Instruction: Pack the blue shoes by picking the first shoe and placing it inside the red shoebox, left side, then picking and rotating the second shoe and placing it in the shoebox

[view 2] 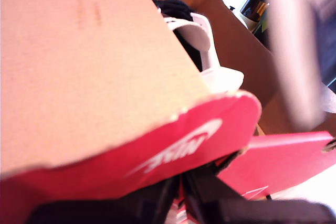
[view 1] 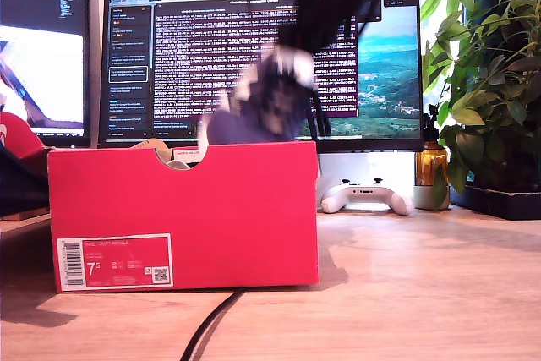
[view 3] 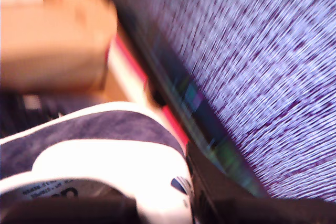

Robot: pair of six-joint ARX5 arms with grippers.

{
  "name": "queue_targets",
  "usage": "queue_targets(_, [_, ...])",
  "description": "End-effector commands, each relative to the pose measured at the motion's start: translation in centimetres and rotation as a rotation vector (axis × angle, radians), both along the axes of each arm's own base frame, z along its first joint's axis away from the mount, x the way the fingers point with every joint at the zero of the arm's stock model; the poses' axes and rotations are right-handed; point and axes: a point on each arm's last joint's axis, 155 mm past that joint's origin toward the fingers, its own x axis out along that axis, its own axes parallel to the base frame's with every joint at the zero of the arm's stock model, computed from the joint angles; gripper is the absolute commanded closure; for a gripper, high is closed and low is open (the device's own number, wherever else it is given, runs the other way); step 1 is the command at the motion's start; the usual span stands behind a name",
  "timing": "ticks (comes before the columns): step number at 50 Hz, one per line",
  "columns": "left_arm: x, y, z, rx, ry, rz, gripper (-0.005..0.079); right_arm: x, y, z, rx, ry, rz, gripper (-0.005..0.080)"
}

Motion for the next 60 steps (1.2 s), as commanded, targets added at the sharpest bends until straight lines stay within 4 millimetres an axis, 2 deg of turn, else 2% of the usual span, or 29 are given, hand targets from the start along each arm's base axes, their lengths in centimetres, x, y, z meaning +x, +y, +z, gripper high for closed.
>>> queue_targets(1, [0.3,-0.2,0.8,-0.008,-0.026,-0.003,0.0763,-0.2,0.8,2.2,0.036,-0.04,0.011,0.0765])
queue_targets(13, [0.3,-0.2,0.8,-0.008,-0.026,-0.003,0.0763,0.1,1.3,-1.0,0.005,0.016,0.012,0.0765])
queue_targets(24, [0.3,-0.2,0.8,-0.008,-0.026,-0.003,0.0763,0.0,2.1,-5.0,-0.037,0.089,0.023,0.0765])
queue_targets(31, [0.3,-0.2,0.8,-0.008,-0.026,-0.003,0.0763,-0.2,2.8,-6.2,-0.049,0.104,0.033,0.0765])
queue_targets(42, [0.3,-0.2,0.8,-0.008,-0.026,-0.004,0.0763,0.9,2.6,-5.6,-0.074,0.036,-0.032,0.0731])
queue_targets(46, [0.3,-0.2,0.8,-0.008,-0.026,-0.004,0.0763,1.1,2.9,-5.2,-0.085,0.006,-0.028,0.0677])
queue_targets(54, [0.3,-0.2,0.8,-0.008,-0.026,-0.004,0.0763,0.7,3.9,-5.0,-0.087,-0.007,-0.019,0.0498])
queue_targets(60, [0.3,-0.2,0.8,-0.008,-0.026,-0.004,0.0763,0.2,4.5,-5.0,-0.108,-0.021,-0.019,0.0486])
